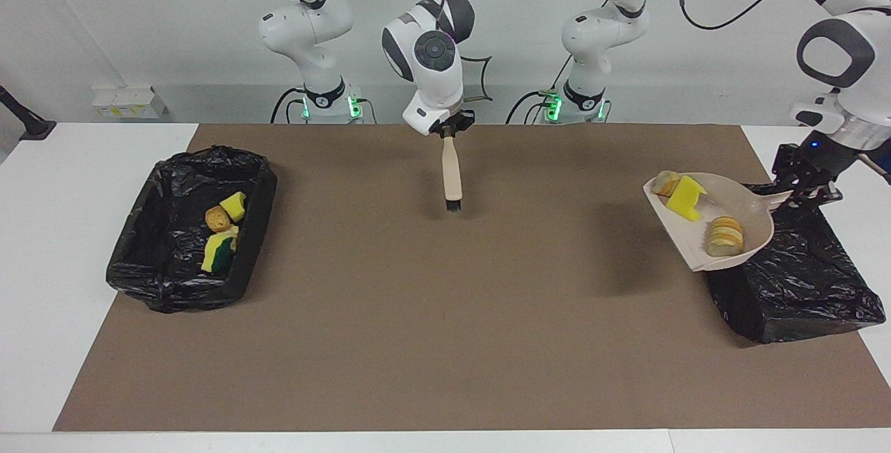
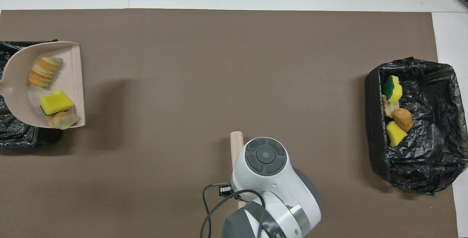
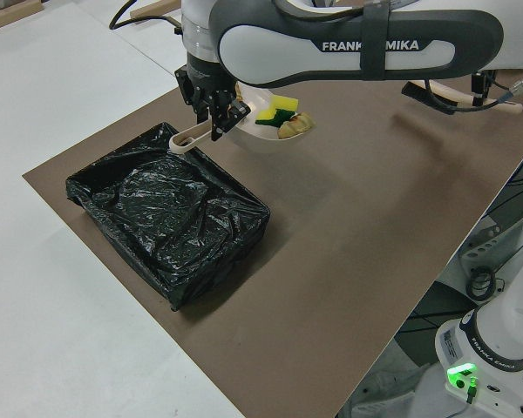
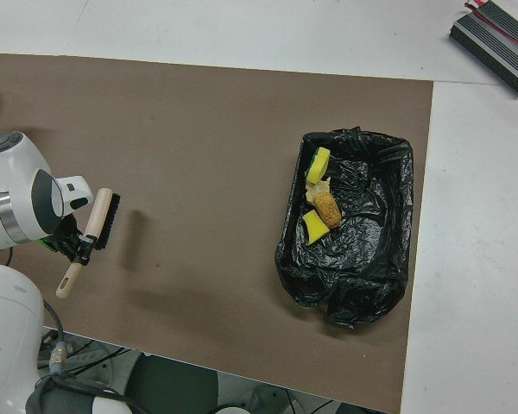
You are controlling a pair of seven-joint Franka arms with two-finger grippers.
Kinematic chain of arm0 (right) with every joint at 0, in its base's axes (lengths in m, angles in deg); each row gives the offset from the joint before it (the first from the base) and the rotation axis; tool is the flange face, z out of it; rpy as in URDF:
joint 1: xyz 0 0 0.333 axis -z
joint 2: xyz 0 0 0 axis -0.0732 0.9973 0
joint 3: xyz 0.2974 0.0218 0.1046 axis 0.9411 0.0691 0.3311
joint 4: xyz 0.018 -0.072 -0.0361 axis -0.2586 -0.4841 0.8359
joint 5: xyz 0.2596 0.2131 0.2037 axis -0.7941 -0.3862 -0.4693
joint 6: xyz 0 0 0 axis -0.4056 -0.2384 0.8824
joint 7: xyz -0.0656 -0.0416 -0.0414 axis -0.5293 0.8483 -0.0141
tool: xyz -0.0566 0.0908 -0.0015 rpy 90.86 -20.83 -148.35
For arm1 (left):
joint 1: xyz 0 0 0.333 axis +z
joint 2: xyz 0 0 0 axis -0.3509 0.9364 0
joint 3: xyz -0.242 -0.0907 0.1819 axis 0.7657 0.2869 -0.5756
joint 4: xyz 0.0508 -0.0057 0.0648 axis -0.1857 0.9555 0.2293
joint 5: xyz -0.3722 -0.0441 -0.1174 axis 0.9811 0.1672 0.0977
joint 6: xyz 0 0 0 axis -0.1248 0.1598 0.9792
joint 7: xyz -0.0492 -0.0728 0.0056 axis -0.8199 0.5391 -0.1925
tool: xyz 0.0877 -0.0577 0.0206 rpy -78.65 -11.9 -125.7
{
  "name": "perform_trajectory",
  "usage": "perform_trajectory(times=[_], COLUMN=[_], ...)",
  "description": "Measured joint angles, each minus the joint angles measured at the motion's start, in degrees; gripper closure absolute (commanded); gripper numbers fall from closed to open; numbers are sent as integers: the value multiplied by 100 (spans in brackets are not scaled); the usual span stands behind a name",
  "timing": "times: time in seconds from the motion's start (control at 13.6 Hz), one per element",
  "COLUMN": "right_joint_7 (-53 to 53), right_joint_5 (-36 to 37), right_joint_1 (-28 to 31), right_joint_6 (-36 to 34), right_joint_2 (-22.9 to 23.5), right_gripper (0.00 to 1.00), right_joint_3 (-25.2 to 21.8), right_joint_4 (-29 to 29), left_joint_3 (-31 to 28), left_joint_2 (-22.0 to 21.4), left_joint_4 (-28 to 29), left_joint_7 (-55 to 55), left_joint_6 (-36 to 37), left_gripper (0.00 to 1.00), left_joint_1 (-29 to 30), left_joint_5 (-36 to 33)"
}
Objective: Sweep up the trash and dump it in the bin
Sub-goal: 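Tip the dustpan with the left gripper to dump trash into the bin, then lower the brush onto the table and release it with the right gripper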
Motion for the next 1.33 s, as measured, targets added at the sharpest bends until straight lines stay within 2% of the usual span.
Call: perform_trajectory(times=[0.37, 0.52, 0.66, 1.03, 1.18, 1.25, 1.33], right_joint_7=[252, 279, 315, 226, 150, 125, 122], right_joint_5=[-150, -221, -257, -259, -259, -259, -259], right_joint_1=[-299, -298, -294, -302, -304, -305, -307], right_joint_6=[628, 655, 761, 869, 869, 872, 892], right_joint_2=[7, 8, 11, 92, 92, 92, 92], right_gripper=[98, 85, 79, 78, 77, 75, 62], right_joint_3=[1, -11, -21, -15, -13, -13, -12], right_joint_4=[-467, -526, -579, -648, -669, -676, -687], left_joint_3=[-6, -9, -12, 96, 100, 99, 78], left_joint_2=[717, 1000, 1185, 1298, 1298, 1298, 1298], left_joint_4=[-1124, -1415, -1468, -1475, -1475, -1475, -1475], left_joint_7=[-742, -1066, -1203, -1096, -776, -638, -558], left_joint_6=[-34, -257, -524, -619, -593, -583, -576], left_gripper=[100, 100, 100, 100, 100, 100, 100], left_joint_1=[562, 837, 968, 768, 624, 611, 617], left_joint_5=[-822, -1000, -1384, -2470, -2674, -2713, -2722])
